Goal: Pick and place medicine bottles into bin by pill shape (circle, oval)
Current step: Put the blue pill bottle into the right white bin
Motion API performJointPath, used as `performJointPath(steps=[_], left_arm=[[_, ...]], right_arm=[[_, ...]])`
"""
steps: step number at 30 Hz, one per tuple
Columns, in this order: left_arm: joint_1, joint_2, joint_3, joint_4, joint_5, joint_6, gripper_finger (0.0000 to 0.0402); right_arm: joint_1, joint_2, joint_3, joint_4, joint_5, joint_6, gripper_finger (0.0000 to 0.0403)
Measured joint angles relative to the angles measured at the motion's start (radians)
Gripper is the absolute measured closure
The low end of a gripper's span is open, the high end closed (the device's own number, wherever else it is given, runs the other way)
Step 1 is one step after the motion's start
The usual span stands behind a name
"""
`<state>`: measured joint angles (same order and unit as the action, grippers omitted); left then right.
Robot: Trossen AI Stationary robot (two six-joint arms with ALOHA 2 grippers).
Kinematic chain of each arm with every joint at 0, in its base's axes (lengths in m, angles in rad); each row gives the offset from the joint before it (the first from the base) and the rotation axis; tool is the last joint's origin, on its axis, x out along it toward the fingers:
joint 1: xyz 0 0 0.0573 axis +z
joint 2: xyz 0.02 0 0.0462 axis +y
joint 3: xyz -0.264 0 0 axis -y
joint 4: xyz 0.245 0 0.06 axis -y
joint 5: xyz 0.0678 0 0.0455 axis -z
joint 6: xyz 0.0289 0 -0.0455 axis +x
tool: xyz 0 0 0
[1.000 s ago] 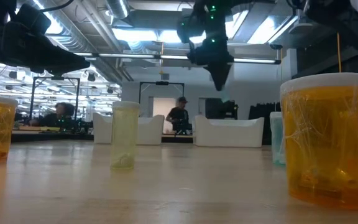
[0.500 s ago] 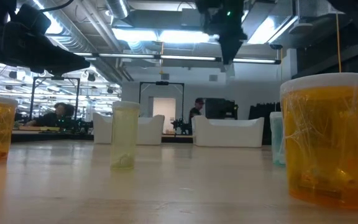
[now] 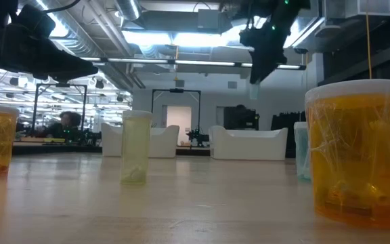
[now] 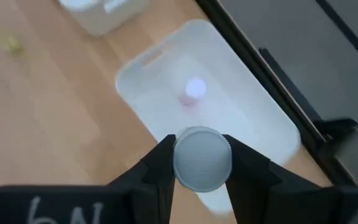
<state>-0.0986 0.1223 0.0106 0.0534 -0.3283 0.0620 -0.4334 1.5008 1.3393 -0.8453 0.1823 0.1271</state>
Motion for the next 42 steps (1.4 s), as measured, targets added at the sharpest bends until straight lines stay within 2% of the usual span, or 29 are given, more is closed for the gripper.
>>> performJointPath(steps=[3,9,18,22,24,30,42], left_arm=[[0.000,0.000,0.000,0.000,0.000,0.000,0.0235],[0.000,0.000,0.000,0.000,0.000,-0.001,0.0235],[0.000,0.000,0.000,0.001,0.000,0.000,0.0235],[0.000,0.000,0.000,0.001,0.000,-0.005,0.0235],[0.000,0.000,0.000,0.002,0.000,-0.005,0.0235],[0.000,0.000,0.000,0.007,0.000,-0.005,0.0235],[0.000,0.000,0.000,0.004,0.000,-0.005,0.0235]], right_arm=[[-0.016,-0.016,-0.078,0.083,0.001,0.001,0.0285],[-0.065,0.026,-0.148,0.164,0.000,-0.039,0.0284],[-0.144,0.157,-0.153,0.257,-0.094,-0.080,0.0284],[-0.148,0.209,-0.154,0.264,-0.079,-0.079,0.0284],[-0.147,0.217,-0.154,0.289,-0.049,-0.080,0.0283],[-0.159,0.228,-0.153,0.373,-0.045,-0.084,0.0283],[-0.179,0.281,-0.153,0.341,-0.053,-0.083,0.0283]])
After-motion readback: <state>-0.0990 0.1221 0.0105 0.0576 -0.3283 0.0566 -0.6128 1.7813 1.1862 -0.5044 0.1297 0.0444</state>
